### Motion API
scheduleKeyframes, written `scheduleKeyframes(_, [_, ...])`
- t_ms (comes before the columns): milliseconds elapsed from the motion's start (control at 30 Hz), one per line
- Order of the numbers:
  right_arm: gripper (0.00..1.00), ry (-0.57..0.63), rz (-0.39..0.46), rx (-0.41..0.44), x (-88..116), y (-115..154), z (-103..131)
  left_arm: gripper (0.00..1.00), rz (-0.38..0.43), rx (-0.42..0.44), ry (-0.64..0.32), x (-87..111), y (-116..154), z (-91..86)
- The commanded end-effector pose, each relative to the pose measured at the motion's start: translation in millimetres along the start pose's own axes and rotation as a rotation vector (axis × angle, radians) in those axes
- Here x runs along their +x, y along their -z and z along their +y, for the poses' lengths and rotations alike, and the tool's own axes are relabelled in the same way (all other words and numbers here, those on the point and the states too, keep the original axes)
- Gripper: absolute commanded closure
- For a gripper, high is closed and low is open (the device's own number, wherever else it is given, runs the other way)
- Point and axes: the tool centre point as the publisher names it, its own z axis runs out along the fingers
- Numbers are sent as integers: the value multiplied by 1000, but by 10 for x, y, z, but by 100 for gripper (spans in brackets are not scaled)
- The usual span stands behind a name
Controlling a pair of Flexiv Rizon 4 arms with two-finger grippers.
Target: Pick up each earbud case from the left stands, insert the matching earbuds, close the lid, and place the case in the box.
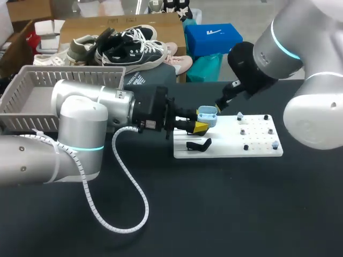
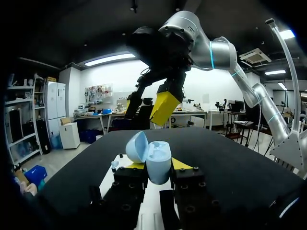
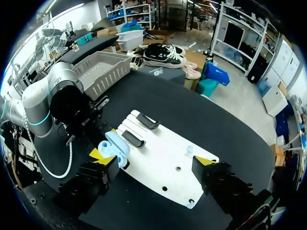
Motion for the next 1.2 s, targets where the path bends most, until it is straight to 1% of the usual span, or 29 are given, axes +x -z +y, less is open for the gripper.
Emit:
scheduleKeyframes(33, [0,0,-1,227,289,205,-82,100,0,-3,-1,3,-5,-2])
scheduleKeyframes(100, [0,4,29,294,397,215,-181,100,0,-3,-1,3,-5,-2])
scheduleKeyframes(167, [0,0,56,339,501,214,-274,100,0,-3,-1,3,-5,-2])
scheduleKeyframes(333, [0,-34,105,384,712,189,-408,100,0,-3,-1,3,-5,-2])
scheduleKeyframes(400, [0,-48,123,384,785,174,-425,100,0,-3,-1,3,-5,-2])
scheduleKeyframes(567, [0,-50,194,434,984,103,-472,100,0,-3,-1,3,-5,-2])
scheduleKeyframes(667, [0,-76,219,442,1082,61,-503,100,0,-3,-1,3,-5,-2])
scheduleKeyframes(767, [8,-103,244,446,1169,25,-513,100,0,-3,-1,3,-5,-2])
scheduleKeyframes(833, [9,-120,264,440,1207,6,-508,100,0,-3,-1,3,-5,-2])
scheduleKeyframes(967, [18,-149,299,429,1254,-27,-497,100,0,-3,-1,3,-5,-2])
scheduleKeyframes(1067, [31,-162,307,421,1269,-45,-474,100,0,-3,-1,3,-5,-2])
scheduleKeyframes(1133, [36,-166,310,415,1284,-75,-461,100,0,-3,-1,3,-5,-2])
scheduleKeyframes(1200, [51,-169,317,412,1304,-108,-456,100,0,-3,-1,3,-5,-2])
